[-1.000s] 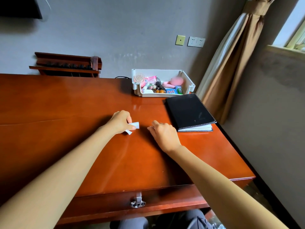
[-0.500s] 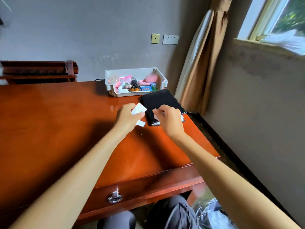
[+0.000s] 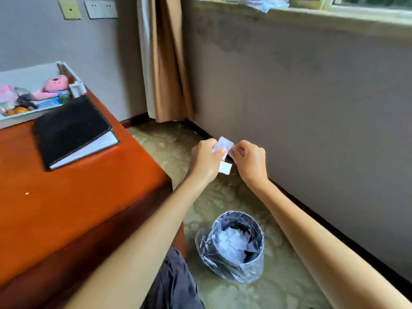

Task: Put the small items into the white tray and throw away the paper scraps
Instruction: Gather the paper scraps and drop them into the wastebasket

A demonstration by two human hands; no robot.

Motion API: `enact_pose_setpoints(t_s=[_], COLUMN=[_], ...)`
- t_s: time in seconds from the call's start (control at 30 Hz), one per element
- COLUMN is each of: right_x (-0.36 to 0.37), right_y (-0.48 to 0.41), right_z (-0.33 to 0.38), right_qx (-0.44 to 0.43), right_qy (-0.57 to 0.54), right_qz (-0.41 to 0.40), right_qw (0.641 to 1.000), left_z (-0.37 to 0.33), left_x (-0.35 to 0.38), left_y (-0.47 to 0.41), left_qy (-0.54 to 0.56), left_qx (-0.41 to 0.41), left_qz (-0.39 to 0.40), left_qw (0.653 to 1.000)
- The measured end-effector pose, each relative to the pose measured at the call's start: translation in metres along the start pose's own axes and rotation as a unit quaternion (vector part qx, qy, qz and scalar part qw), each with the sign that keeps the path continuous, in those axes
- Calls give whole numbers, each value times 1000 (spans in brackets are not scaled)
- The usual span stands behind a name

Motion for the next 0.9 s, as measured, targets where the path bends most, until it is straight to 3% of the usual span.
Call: enact_pose_setpoints(t_s=[0.2, 0.43, 0.7, 0.9], right_x=[16, 72, 133, 165], right_y=[23, 90, 144, 147], right_z=[-143, -276, -368, -407], right_qx=[118, 252, 338, 371], right_qy=[69, 159, 230, 215], right_qz=[67, 194, 312, 319], right_qw=[988, 935, 857, 845], left_z=[49, 166, 266, 308], left_x=[127, 218, 293, 317], left_y=[8, 26, 47, 51], left_qy=[-55, -80, -79, -54], left_qx=[-64, -220, -340, -440], left_qz=[106, 195, 295, 285], left_qw=[991, 953, 889, 850])
Point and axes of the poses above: each hand's wrist, its own y-axis away from the middle knuckle, its own x-axis out of the palm, z = x × y, the point moved 8 cm from there along -y, towards the middle knuckle, and after that the axes turned 8 degrees about -z, right-handed, at the moved point
